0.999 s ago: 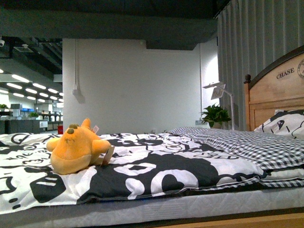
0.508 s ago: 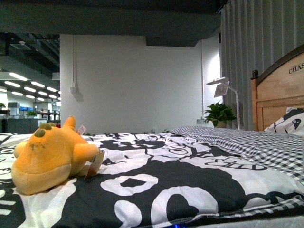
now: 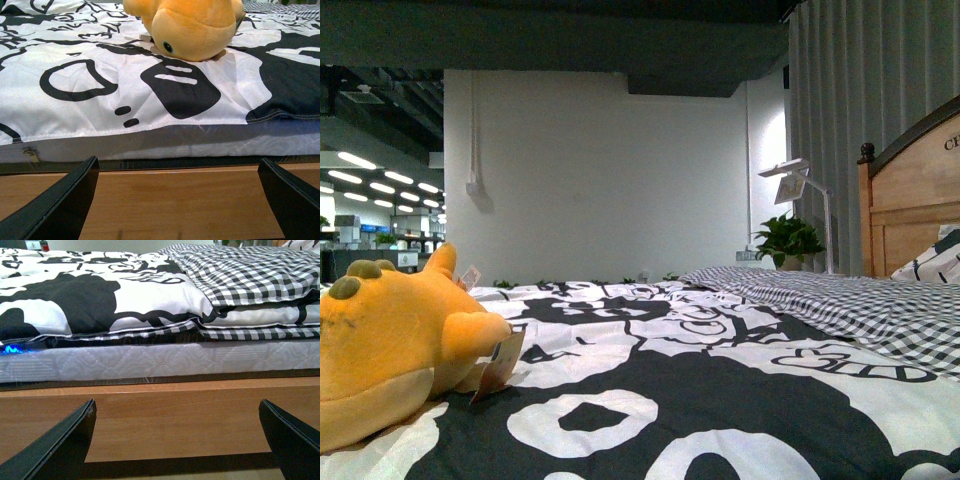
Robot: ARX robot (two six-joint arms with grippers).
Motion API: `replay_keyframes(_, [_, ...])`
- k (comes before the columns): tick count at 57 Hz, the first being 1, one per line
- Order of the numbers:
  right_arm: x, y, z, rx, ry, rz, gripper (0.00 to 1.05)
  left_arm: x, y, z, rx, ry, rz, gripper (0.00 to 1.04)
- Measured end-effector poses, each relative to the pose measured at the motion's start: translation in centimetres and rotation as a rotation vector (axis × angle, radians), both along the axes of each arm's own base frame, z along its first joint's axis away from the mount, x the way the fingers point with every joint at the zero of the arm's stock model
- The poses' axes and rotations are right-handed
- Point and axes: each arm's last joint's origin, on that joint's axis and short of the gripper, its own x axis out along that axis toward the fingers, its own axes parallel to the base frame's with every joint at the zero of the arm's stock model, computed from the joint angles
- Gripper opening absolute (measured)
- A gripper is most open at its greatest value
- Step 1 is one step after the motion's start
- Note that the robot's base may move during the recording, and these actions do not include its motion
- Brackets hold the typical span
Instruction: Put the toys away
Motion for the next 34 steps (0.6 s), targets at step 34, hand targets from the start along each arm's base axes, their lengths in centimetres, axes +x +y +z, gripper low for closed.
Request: replay_keyframes(34, [-0.01, -0.01, 0.02, 0.0, -0.002, -0.003, 0.98, -0.01, 0.0, 0.01, 0.0, -0.002, 0.001, 0.98])
